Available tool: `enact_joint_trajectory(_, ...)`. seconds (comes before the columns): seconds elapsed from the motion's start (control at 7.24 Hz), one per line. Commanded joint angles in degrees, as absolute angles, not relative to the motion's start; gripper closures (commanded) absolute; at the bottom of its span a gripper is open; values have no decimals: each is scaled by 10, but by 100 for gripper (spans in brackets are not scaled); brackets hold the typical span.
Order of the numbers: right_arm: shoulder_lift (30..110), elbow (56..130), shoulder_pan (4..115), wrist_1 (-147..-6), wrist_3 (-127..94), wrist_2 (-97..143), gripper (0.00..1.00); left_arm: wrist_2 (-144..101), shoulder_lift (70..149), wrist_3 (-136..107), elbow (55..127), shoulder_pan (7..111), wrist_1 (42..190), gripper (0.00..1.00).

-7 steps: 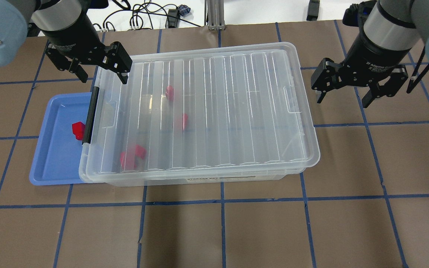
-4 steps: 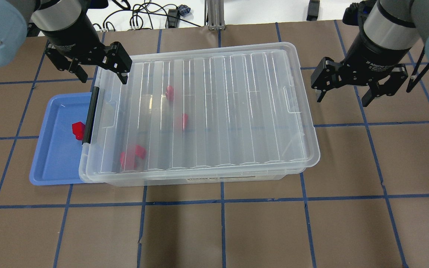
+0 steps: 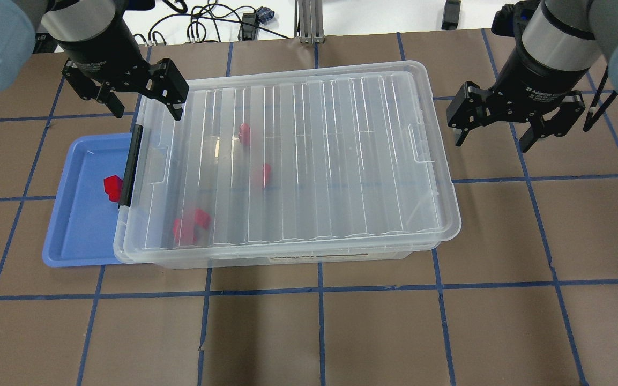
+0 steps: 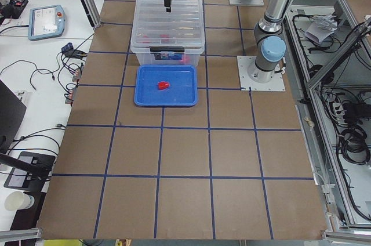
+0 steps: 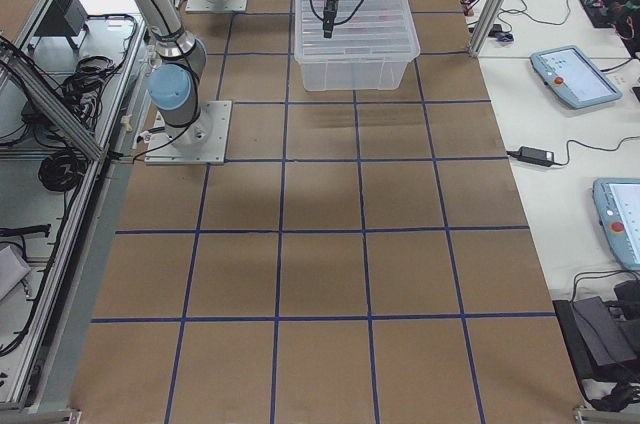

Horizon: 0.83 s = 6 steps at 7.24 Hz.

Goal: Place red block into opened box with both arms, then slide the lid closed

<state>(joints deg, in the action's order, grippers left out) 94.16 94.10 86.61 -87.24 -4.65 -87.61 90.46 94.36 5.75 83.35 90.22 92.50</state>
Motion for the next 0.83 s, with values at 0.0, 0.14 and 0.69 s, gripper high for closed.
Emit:
enact_joint_trajectory(0.0,923,943,866,-871,-52,-872,0,908,949,62,796,892,932,0)
enact_joint_trajectory(0.14,916,942,865,-876,-55,-869,0,904,960,58,771,856,934,0)
enact_joint_trajectory(0.69,837,943,867,-955,-55,-878,0,899,1011,60,790,717,978,0)
